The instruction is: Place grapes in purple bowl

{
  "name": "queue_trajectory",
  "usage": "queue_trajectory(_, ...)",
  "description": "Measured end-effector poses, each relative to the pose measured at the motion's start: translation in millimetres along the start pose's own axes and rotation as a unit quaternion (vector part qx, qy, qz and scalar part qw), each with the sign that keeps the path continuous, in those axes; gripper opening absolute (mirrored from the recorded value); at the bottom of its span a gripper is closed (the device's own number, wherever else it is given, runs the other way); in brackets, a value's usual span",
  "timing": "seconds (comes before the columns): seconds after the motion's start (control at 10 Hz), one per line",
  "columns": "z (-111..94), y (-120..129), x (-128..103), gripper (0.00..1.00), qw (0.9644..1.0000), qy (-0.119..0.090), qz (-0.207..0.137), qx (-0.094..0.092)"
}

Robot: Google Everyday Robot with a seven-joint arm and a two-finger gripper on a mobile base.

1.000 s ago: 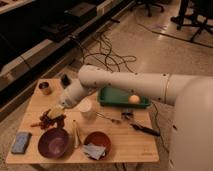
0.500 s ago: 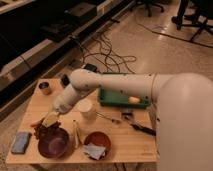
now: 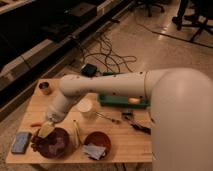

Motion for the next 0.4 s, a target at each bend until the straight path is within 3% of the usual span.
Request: queue_trajectory(0.4,-7.1,-3.9,9.4,0.80,0.9998,-0.004,0.008,0.018)
